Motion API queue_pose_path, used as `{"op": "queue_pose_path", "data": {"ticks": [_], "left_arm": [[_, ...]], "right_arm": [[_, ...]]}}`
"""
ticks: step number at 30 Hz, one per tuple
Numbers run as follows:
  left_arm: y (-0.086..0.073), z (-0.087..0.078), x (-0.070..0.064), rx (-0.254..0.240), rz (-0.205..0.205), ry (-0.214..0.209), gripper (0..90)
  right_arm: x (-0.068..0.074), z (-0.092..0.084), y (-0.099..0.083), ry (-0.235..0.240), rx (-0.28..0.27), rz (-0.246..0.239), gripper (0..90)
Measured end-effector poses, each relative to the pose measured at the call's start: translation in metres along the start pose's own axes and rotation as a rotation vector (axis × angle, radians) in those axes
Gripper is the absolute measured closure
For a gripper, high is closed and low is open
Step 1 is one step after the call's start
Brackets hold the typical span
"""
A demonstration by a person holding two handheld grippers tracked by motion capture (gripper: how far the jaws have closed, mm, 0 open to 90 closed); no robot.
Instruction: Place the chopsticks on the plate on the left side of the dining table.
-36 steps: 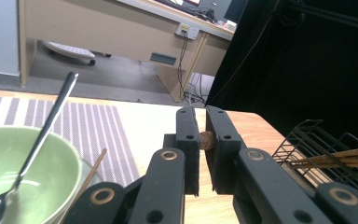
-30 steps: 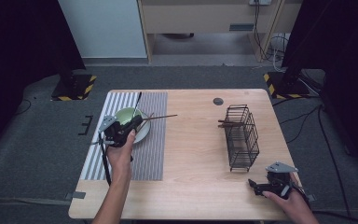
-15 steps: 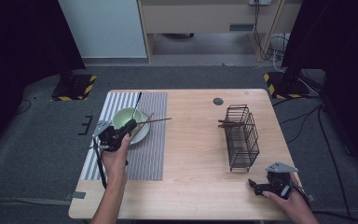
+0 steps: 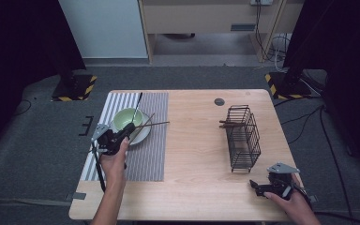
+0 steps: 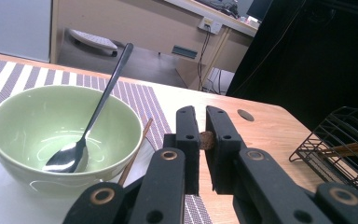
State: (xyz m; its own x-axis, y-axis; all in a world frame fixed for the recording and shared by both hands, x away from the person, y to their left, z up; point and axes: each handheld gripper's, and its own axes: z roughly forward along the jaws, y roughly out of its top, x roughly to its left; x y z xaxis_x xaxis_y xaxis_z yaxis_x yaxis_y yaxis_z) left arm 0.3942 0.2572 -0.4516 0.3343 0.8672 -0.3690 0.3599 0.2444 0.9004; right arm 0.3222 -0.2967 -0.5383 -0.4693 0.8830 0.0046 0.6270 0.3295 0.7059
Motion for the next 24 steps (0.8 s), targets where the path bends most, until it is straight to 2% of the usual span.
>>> {"op": "queue_pose_path", "data": {"ticks": [24], "left_arm": [[0.002,-0.018,0.018,-0.029,-0.016,0.038,83.8]], "right_arm": [[0.000,0.000,0.000,0.000,0.002,0.000,0.3]]}}
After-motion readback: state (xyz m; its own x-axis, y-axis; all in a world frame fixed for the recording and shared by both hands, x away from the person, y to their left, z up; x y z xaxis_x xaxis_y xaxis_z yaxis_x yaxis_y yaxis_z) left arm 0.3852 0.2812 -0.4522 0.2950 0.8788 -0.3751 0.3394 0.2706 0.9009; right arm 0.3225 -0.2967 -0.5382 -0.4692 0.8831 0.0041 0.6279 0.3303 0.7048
